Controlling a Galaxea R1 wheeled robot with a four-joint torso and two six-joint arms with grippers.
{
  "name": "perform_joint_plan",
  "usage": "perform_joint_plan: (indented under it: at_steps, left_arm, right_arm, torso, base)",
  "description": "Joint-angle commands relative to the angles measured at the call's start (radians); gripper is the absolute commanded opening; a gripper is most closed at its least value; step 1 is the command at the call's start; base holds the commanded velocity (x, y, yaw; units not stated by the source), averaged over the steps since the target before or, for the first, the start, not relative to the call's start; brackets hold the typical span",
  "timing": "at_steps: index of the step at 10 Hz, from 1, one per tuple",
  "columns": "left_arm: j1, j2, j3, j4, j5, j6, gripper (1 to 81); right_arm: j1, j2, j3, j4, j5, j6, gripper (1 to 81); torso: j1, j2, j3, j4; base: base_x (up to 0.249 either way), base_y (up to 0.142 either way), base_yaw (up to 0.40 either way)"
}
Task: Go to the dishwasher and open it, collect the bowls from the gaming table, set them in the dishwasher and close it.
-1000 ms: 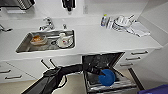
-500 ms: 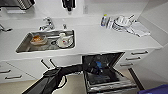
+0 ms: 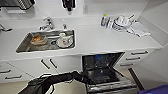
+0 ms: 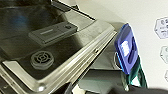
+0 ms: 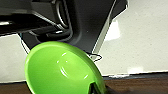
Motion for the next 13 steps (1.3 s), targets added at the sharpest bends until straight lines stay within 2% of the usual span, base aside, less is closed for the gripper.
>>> perform_joint_plan:
  at_steps: [1,2,4,5,6,8,9,10,11,13]
  left_arm:
    - [0.097,-0.322,0.378,0.061,0.049,0.029,81.1]
    - [0.162,-0.383,0.401,0.090,0.005,0.030,81.1]
    - [0.295,-0.450,0.406,0.144,-0.040,0.032,81.1]
    - [0.376,-0.467,0.404,0.159,-0.087,0.043,81.1]
    - [0.453,-0.481,0.398,0.176,-0.171,0.055,81.1]
    - [0.645,-0.472,0.365,0.220,-0.251,0.067,81.1]
    - [0.731,-0.456,0.330,0.263,-0.335,0.067,81.1]
    - [0.808,-0.446,0.317,0.277,-0.401,0.069,81.1]
    - [0.861,-0.436,0.309,0.297,-0.441,0.070,81.1]
    - [0.926,-0.403,0.260,0.313,-0.485,0.072,81.1]
  right_arm:
    - [0.023,-0.176,0.243,-0.003,-0.063,-0.001,1.0]
    - [0.046,-0.254,0.366,-0.008,-0.072,-0.001,1.0]
    - [0.116,-0.420,0.591,0.001,-0.069,0.010,1.0]
    - [0.162,-0.481,0.660,0.020,-0.072,0.013,1.0]
    - [0.210,-0.549,0.734,0.052,-0.077,0.013,1.0]
    - [0.322,-0.640,0.843,0.113,-0.088,0.013,1.0]
    - [0.366,-0.662,0.876,0.159,-0.088,0.014,1.0]
    - [0.402,-0.677,0.902,0.184,-0.083,0.014,1.0]
    - [0.446,-0.695,0.934,0.188,-0.075,0.014,1.0]
    - [0.532,-0.732,0.983,0.231,-0.075,0.028,1.0]
  torso:
    - [0.000,0.000,0.000,0.000]
    - [0.000,0.000,0.000,0.000]
    - [0.000,0.000,0.000,0.000]
    - [0.000,0.000,0.000,0.000]
    - [0.000,0.000,0.000,0.000]
    - [0.000,0.000,0.000,0.000]
    - [0.000,0.000,0.000,0.000]
    - [0.000,0.000,0.000,0.000]
    - [0.000,0.000,0.000,0.000]
    - [0.000,0.000,0.000,0.000]
  base:
    - [0.000,0.000,0.000]
    - [0.000,0.000,0.000]
    - [0.000,0.000,0.000]
    - [0.000,0.000,0.000]
    - [0.000,0.000,0.000]
    - [0.000,0.000,0.000]
    - [0.000,0.000,0.000]
    - [0.000,0.000,0.000]
    - [0.000,0.000,0.000]
    - [0.000,0.000,0.000]
